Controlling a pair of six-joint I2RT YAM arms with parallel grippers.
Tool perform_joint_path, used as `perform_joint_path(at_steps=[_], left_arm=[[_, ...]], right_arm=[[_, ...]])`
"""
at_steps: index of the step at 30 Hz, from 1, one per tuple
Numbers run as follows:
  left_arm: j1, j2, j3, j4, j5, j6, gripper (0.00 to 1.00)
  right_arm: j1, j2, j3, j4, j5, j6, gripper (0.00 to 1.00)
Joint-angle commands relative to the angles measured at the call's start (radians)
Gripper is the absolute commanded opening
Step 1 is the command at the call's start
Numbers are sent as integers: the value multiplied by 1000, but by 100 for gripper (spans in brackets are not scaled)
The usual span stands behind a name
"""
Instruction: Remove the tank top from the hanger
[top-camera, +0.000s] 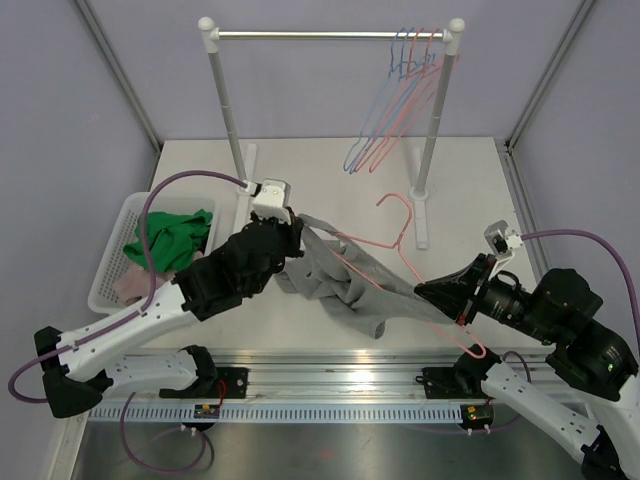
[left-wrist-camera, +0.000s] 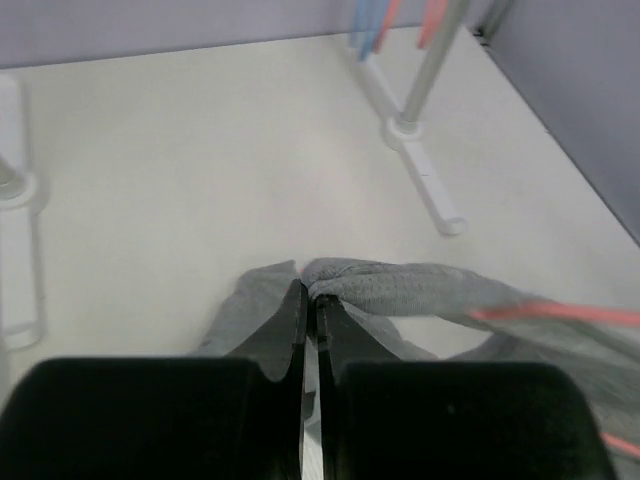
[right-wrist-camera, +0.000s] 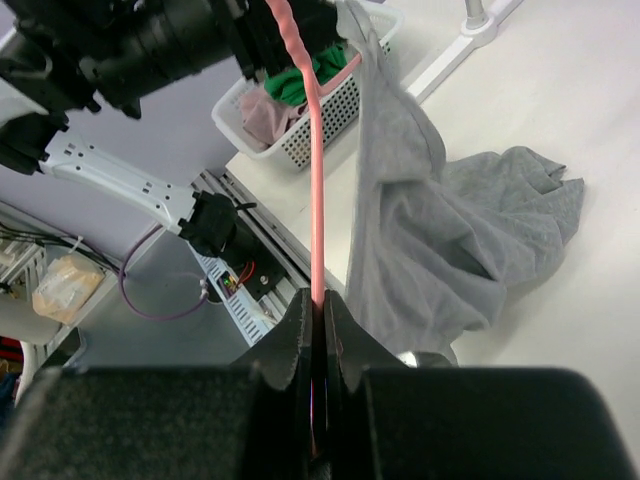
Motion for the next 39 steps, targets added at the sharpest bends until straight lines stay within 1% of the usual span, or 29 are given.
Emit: perform_joint_path(at_steps=[1,4,6,7,9,10,11,13,14,15,17,18,19,20,21,23,24,25,26,27,29,30,31,33,34,35,37,38,39], left_arm=[[71,-40,80,-133,-231,-144,0],[167,-55,92,-227,-213,-212,0],[209,-70,76,-239,-166,-217,0],[215,-85,71,-243,-150,-213,0],[218,-98,50,-237,-65,-199,0],[218,-104,39,-211,-13,-168,0],[218,-101,31,-203,94,-162,0],[218,-95,-1,-167,202,-148,0],[217,-96,-12,-153,329,-147,0],[212,-99,-33,-127,403,-141,0],[186,-124,-107,-24,547,-133,0],[130,-135,-127,4,551,-133,0],[99,-142,-165,43,546,-130,0],[71,-153,-181,62,552,-128,0],[25,-156,-196,80,560,-128,0],[-36,-153,-240,136,595,-108,0],[-55,-147,-253,162,595,-90,0],[-75,-142,-279,172,626,-85,0],[-93,-138,-296,188,637,-82,0],[-116,-129,-311,227,655,-81,0],[-130,-124,-357,277,704,-88,0],[-139,-124,-369,295,697,-96,0],[-144,-125,-381,315,675,-122,0],[-145,-119,-382,299,568,-140,0],[-145,-100,-373,250,515,-163,0],[-145,-84,-359,196,408,-173,0],[-145,-49,-314,100,335,-202,0],[-145,-21,-307,96,345,-196,0],[-148,-8,-306,107,377,-188,0]], right_arm=[[6,-9,-9,-3,-84,-64,0],[7,-32,-18,2,-187,-92,0],[7,-55,-27,18,-227,-101,0],[7,-76,-30,44,-236,-105,0],[7,-99,-39,74,-236,-111,0],[6,-116,-44,116,-236,-121,0],[6,-124,-61,144,-251,-129,0],[6,-158,-97,263,-273,-134,0],[7,-170,-119,308,-275,-132,0],[7,-188,-159,392,-267,-129,0],[6,-199,-220,481,-215,-117,0],[6,-202,-240,571,-193,-111,0],[6,-202,-260,621,-172,-105,0],[6,-201,-300,671,-116,-97,0],[4,-188,-318,780,-94,-80,0],[6,-169,-347,865,-39,-74,0],[7,-143,-355,956,-22,-66,0],[4,-130,-366,1018,-8,-66,0],[4,-121,-402,1088,8,-62,0],[7,-98,-429,1250,18,-42,0],[6,-69,-501,1421,52,-28,0],[6,-35,-512,1516,66,-16,0],[6,-18,-509,1529,77,-14,0],[4,35,-475,1511,97,-32,0],[4,51,-460,1503,107,-36,0],[6,66,-438,1502,141,-40,0],[6,100,-432,1545,181,-42,0],[6,111,-455,1589,205,-43,0],[6,138,-479,1756,215,-51,0]])
